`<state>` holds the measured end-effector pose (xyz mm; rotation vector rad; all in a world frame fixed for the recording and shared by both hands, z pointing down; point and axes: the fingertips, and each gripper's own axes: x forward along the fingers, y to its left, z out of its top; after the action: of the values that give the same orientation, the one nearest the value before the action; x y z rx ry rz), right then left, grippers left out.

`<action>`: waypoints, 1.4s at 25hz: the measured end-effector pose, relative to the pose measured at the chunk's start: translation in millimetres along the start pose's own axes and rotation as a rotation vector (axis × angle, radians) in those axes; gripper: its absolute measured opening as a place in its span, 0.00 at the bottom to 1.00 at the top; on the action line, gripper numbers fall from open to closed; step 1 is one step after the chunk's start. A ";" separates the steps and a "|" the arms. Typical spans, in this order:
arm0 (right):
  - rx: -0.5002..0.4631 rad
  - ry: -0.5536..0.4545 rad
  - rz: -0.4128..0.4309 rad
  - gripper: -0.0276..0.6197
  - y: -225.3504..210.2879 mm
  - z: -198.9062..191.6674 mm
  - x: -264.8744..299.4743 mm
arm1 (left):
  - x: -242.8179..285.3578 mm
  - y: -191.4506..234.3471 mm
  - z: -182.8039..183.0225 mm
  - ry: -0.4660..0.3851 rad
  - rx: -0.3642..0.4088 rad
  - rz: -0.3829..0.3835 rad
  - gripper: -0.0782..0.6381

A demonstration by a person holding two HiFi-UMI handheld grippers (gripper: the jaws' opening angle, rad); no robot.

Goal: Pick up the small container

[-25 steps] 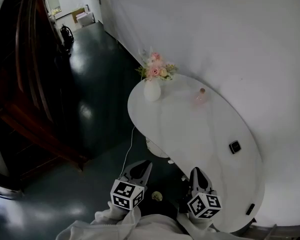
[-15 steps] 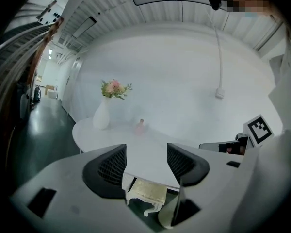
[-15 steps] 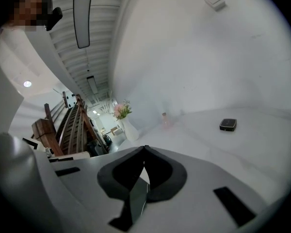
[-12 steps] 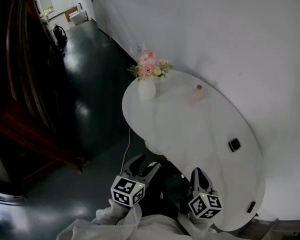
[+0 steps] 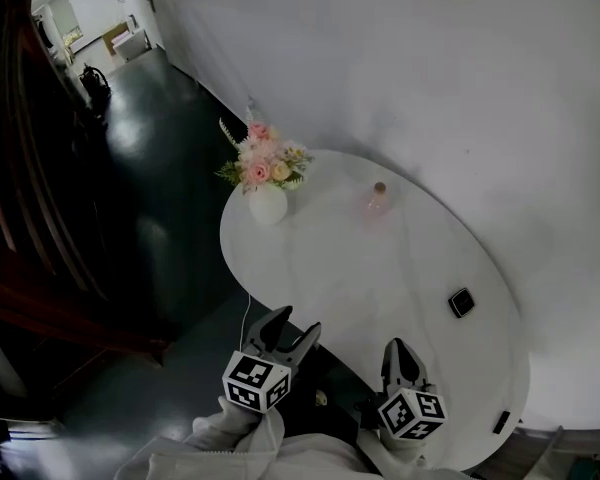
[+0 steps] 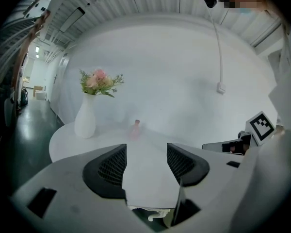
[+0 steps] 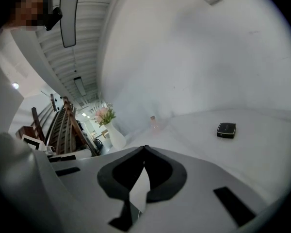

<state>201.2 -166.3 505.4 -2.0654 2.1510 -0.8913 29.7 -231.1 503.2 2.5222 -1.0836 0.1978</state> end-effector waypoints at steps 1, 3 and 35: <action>0.007 -0.001 -0.010 0.12 -2.0 2.7 3.7 | 7.2 0.2 2.7 0.008 0.011 -0.012 0.45; 0.021 0.001 -0.029 0.12 -5.5 7.3 10.6 | 21.0 1.8 7.1 0.027 0.034 -0.034 0.45; -0.004 -0.063 -0.212 0.12 -23.5 95.3 94.8 | 216.1 40.4 75.0 0.073 0.186 -0.279 0.45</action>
<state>249.4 -288.8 469.6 -2.3233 1.9313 -0.8275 148.3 -430.8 506.2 2.7726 -0.7027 0.3225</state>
